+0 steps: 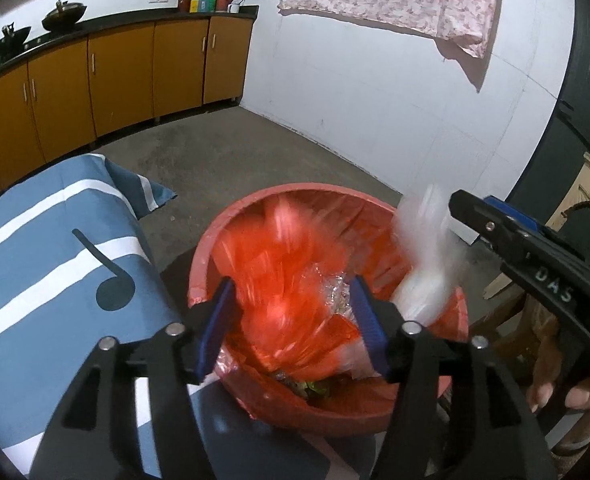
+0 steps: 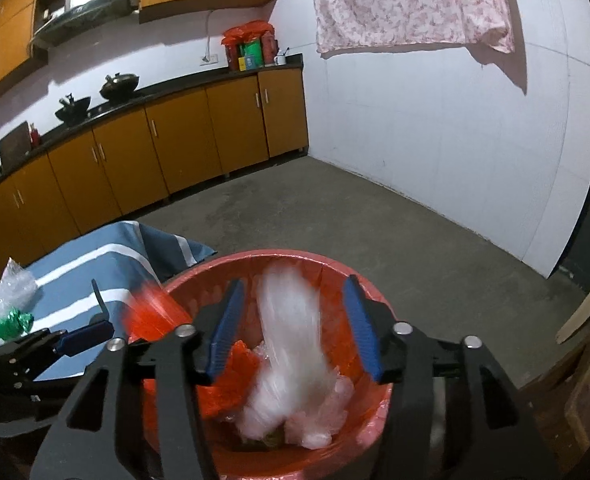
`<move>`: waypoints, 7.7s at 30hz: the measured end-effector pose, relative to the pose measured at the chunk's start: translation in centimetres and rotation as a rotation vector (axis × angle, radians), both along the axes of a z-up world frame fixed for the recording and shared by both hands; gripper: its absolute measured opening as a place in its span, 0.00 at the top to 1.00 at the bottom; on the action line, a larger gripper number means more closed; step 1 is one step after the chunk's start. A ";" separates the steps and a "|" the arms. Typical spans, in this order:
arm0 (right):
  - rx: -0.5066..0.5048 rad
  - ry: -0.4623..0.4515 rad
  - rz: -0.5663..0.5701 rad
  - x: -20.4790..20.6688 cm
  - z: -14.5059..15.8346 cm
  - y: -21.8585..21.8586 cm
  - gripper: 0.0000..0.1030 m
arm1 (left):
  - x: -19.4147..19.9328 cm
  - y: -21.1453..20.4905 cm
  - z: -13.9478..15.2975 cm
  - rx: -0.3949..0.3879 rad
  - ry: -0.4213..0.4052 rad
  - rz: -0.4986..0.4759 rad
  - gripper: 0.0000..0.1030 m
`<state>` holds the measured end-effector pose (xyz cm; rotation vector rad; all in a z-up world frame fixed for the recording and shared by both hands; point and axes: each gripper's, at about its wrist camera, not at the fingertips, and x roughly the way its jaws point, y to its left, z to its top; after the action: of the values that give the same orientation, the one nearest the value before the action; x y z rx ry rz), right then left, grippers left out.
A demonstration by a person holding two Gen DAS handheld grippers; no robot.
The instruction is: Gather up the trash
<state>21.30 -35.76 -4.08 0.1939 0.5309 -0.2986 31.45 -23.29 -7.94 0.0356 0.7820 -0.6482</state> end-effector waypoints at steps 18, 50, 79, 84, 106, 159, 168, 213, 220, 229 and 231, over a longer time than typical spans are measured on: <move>-0.029 -0.050 -0.060 -1.6 0.3 2.3 0.02 | -1.7 10.0 0.3 0.069 -0.090 0.231 0.08; -0.004 0.212 0.510 13.2 -4.7 40.4 0.48 | -9.1 45.8 -0.1 0.201 -0.194 0.916 0.05; -0.084 0.251 0.514 12.5 -6.2 35.4 0.99 | -3.5 42.0 1.4 0.104 -0.188 0.818 0.05; -0.102 0.232 0.454 11.0 -5.8 31.0 0.99 | 0.0 39.8 1.5 0.075 -0.155 0.733 0.05; -0.023 0.180 0.412 8.0 -3.4 24.6 0.99 | 6.2 34.3 -2.0 0.170 -0.003 0.525 0.83; -0.080 0.008 0.016 -1.9 3.0 5.0 0.99 | -1.9 7.3 4.6 -0.039 -0.062 0.136 0.85; -0.050 0.002 -0.025 -1.5 2.4 3.1 0.99 | -0.9 4.3 2.7 -0.034 -0.016 0.124 0.85; -0.148 -0.172 0.007 -17.3 5.5 14.1 0.02 | -18.9 22.5 9.2 0.022 -0.358 0.424 0.04; -0.213 -0.171 0.061 -19.0 5.4 17.3 0.02 | -22.5 24.6 9.5 0.035 -0.384 0.464 0.04; -0.237 -0.185 0.077 -20.9 5.2 19.8 0.02 | -25.5 25.3 9.5 0.048 -0.402 0.483 0.04; -0.234 -0.182 0.070 -21.3 5.0 19.8 0.02 | -25.9 25.3 9.5 0.055 -0.406 0.489 0.04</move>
<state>0.04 -15.97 0.94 -0.0248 0.3187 -0.2690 5.54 2.05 1.52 0.0234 0.3896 -0.1434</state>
